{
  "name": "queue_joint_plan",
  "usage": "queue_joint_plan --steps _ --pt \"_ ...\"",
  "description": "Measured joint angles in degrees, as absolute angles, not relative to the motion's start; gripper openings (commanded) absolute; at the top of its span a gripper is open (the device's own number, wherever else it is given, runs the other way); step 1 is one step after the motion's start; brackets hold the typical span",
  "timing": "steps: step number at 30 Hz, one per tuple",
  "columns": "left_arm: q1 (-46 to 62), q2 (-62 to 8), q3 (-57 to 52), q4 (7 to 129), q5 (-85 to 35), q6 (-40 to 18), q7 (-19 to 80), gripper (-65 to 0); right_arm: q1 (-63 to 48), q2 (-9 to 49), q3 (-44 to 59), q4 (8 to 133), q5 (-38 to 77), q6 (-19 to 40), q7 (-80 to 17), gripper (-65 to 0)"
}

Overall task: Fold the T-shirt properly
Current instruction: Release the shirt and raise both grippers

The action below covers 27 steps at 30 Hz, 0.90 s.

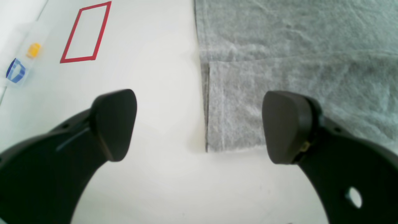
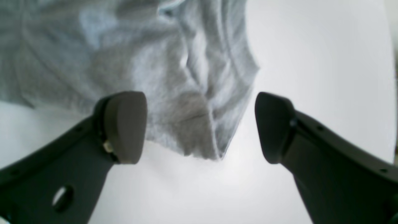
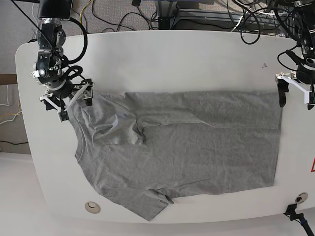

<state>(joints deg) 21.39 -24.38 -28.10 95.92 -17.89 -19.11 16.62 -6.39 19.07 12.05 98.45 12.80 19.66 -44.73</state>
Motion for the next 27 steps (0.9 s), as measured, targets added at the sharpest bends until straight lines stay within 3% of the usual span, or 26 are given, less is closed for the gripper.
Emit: queue_joint_plan --steps 7,21,24,27 --pt "21.4 -23.3 -28.1 95.9 -17.9 -18.9 16.2 -4.6 -4.6 17.3 14.3 88.3 10.0 20.9 -37.5 -12.8" --pt "23.0 -23.0 -26.1 95.8 -17.8 -19.0 16.6 -4.6 -2.3 17.2 19.8 80.1 10.5 25.1 -34.7 -13.1" --pt "22.7 -23.1 -26.1 95.9 -17.9 -19.1 16.4 -4.6 -2.3 15.9 20.0 80.1 10.6 24.9 -34.2 -20.6" --pt "22.7 -23.2 -26.3 95.8 -17.8 -19.0 16.5 -4.6 -2.1 15.2 19.8 80.1 10.7 25.2 -34.3 -35.8"
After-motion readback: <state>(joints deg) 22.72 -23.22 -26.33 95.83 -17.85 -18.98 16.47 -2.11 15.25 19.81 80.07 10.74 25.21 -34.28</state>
